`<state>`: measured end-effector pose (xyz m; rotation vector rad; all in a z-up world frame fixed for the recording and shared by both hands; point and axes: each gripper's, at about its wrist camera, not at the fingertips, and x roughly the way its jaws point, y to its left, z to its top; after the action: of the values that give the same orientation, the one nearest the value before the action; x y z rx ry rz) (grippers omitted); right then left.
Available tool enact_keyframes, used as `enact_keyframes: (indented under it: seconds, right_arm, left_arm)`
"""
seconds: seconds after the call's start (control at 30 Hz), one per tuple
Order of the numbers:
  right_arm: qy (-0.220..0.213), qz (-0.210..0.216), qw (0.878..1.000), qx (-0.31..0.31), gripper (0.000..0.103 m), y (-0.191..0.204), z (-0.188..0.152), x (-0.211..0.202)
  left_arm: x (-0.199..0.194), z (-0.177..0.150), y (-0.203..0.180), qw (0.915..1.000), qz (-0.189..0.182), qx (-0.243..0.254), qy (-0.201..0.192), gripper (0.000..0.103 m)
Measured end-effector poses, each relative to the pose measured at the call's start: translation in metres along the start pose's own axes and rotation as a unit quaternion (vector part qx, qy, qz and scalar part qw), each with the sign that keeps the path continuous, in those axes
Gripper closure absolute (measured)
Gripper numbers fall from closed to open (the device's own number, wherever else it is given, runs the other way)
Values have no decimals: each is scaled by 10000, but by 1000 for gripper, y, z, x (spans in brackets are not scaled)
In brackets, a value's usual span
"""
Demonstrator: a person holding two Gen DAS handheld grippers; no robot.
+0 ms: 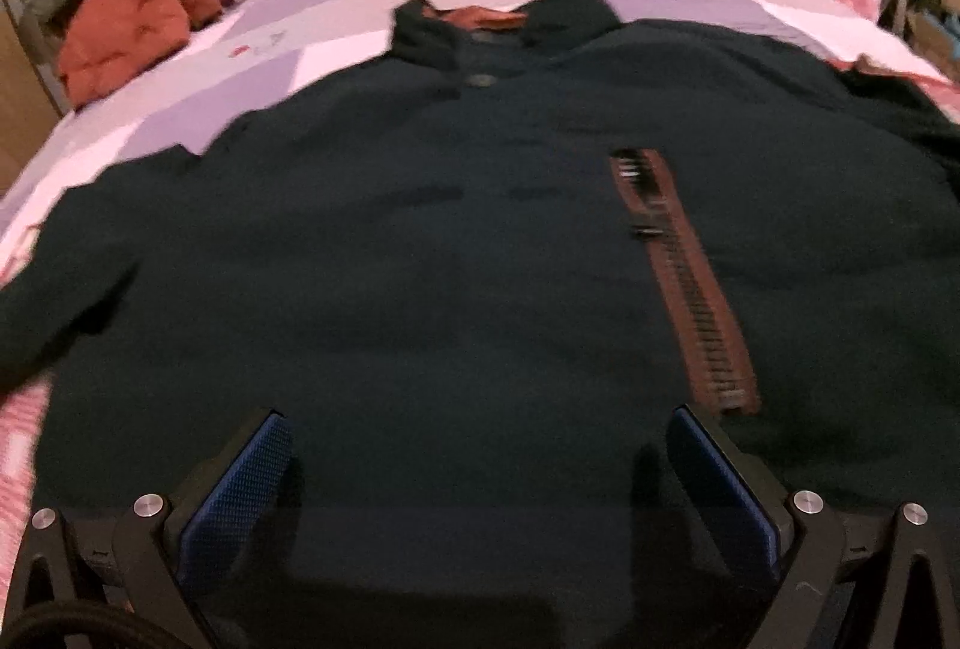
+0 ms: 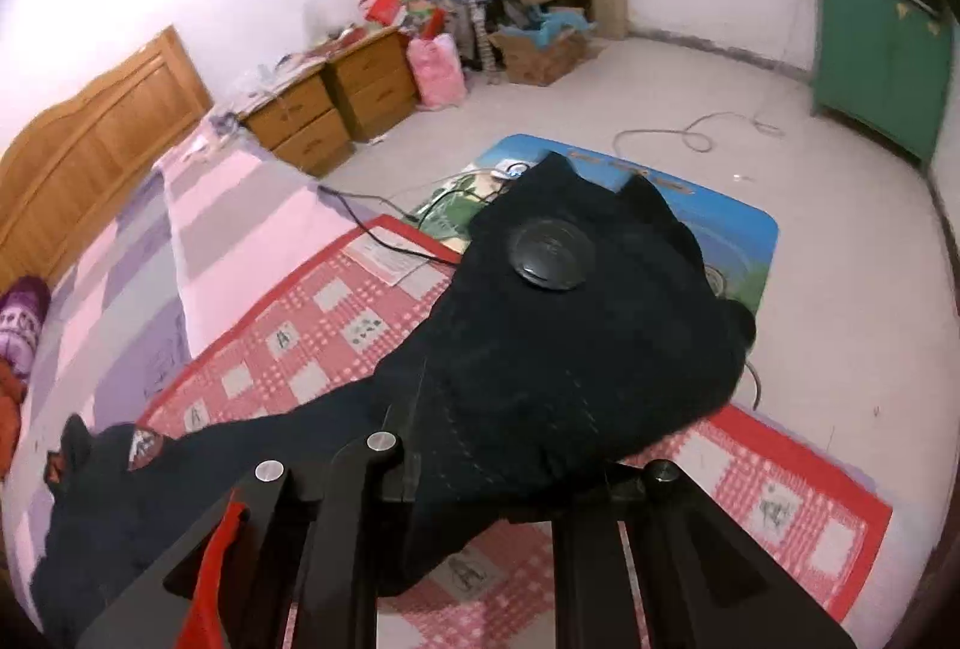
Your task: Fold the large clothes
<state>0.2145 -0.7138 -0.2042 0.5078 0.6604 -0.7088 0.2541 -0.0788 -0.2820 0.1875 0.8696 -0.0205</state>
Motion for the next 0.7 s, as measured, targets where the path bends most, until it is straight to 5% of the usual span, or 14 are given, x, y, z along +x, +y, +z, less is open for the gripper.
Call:
enact_keyframes:
  seconds: [0.17,0.37,0.53,0.7]
  right_arm:
    - [-589,-287,9932,-964,88,72,1,-35]
    - [-1462,182,9574,-2485,88,227,-19,-93]
    - [-1531,1053,9135,-3620,88,375,-97,-114]
    - [-983,1919,8563,-4694,88,494,-234,-114]
  left_arm:
    - [6,-6,52,9994,319,-103,6,0]
    - [8,-30,116,9973,452,-553,196,0]
    - [2,-52,149,9960,419,-733,290,0]
    - [-2,-76,172,9958,356,-766,344,0]
